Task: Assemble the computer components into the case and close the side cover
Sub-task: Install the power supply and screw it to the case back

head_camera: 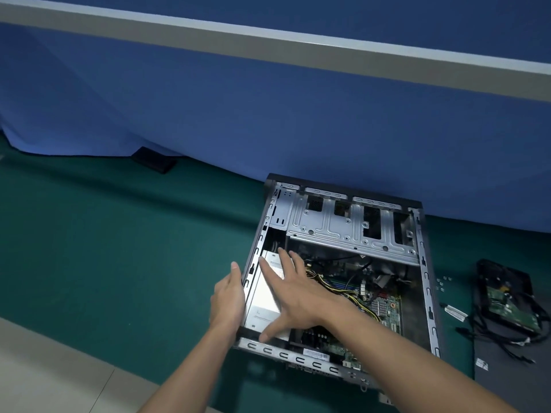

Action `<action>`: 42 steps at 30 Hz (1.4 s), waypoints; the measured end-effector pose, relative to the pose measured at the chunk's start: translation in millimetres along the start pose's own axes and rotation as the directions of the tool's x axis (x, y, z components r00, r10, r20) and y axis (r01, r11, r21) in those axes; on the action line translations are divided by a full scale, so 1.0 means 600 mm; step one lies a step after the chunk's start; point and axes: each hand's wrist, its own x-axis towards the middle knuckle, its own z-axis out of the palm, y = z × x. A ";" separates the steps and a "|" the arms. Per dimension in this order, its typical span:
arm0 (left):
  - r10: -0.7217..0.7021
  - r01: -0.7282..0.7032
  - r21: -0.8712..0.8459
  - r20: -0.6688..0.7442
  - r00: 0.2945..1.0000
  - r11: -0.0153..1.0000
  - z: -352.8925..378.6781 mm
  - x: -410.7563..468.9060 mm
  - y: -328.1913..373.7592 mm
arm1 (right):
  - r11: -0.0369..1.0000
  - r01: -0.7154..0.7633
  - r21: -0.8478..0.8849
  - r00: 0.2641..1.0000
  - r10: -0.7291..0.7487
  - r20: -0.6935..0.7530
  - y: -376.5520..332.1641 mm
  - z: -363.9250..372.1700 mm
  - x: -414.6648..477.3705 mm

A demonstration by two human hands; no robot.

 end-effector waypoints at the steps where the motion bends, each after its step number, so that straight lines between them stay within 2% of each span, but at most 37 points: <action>1: 0.014 -0.014 0.011 0.006 1.000 1.000 -0.001 -0.002 0.000 | 0.998 0.011 0.065 0.999 -0.008 -0.043 0.006 0.003 -0.001; 3: 0.092 -0.095 0.088 0.036 0.995 0.992 -0.003 -0.008 -0.004 | 0.973 0.004 0.231 0.985 0.035 -0.166 0.013 0.016 -0.002; 5: 0.179 -0.199 0.213 0.112 0.978 0.956 -0.005 -0.015 -0.008 | 0.865 -0.059 0.498 0.905 0.256 -0.339 0.014 0.038 0.003; 6: 0.200 -0.232 0.253 0.148 0.969 0.939 -0.005 -0.016 -0.010 | 0.737 -0.081 0.671 0.832 0.421 -0.362 0.013 0.047 0.008; 7: 0.207 -0.248 0.268 0.172 0.963 0.931 -0.006 -0.016 -0.012 | 0.556 -0.073 0.828 0.773 0.556 -0.304 0.009 0.054 0.013; 8: 0.208 -0.252 0.268 0.181 0.961 0.930 -0.006 -0.016 -0.012 | 0.361 -0.045 0.932 0.755 0.623 -0.205 0.004 0.061 0.020; 9: 0.208 -0.251 0.261 0.180 0.961 0.932 -0.007 -0.016 -0.011 | 0.217 -0.019 0.976 0.759 0.639 -0.127 -0.002 0.068 0.028; 10: 0.208 -0.249 0.252 0.178 0.962 0.935 -0.008 -0.016 -0.009 | 0.153 -0.012 0.988 0.757 0.647 -0.090 -0.009 0.074 0.036; 11: 0.208 -0.247 0.243 0.177 0.962 0.938 -0.008 -0.016 -0.008 | 0.148 -0.014 0.989 0.742 0.665 -0.089 -0.015 0.077 0.042; 13: 0.203 -0.236 0.224 0.162 0.966 0.946 -0.007 -0.015 -0.004 | 0.196 -0.036 0.980 0.690 0.714 -0.117 -0.024 0.076 0.050; 15: 0.178 -0.204 0.207 0.138 0.974 0.957 -0.004 -0.014 0.000 | 0.236 -0.040 0.971 0.671 0.727 -0.149 -0.023 0.074 0.052; 21: 0.155 -0.173 0.255 0.090 0.984 0.951 -0.001 -0.023 0.009 | 0.302 -0.042 0.952 0.706 0.684 -0.185 -0.013 0.057 0.052; 24: 0.182 -0.237 0.260 0.219 0.959 0.936 -0.023 -0.028 0.004 | 0.331 -0.035 0.943 0.741 0.641 -0.198 -0.006 0.067 0.043; 27: 0.111 -0.259 0.287 0.446 0.888 0.922 -0.067 -0.027 -0.005 | 0.203 0.026 0.979 0.759 0.633 -0.152 -0.007 0.078 0.039; 29: 0.060 -0.266 0.359 0.493 0.868 0.895 -0.087 -0.033 -0.006 | 0.105 0.061 0.993 0.769 0.629 -0.114 -0.011 0.079 0.040; 32: 0.092 -0.281 0.458 0.392 0.915 0.844 -0.083 -0.052 -0.001 | 0.090 0.100 0.991 0.777 0.615 -0.134 -0.013 0.079 0.041; 35: 0.174 -0.294 0.623 0.247 0.953 0.725 -0.062 -0.072 0.002 | 0.099 0.117 0.988 0.785 0.600 -0.153 -0.011 0.077 0.040; 37: 0.202 -0.291 0.674 0.210 0.957 0.678 -0.054 -0.077 0.001 | 0.105 0.112 0.988 0.793 0.590 -0.152 -0.010 0.075 0.040; 42: 0.196 -0.261 0.708 0.174 0.965 0.656 -0.046 -0.075 0.005 | 0.122 0.092 0.988 0.804 0.576 -0.146 -0.009 0.069 0.038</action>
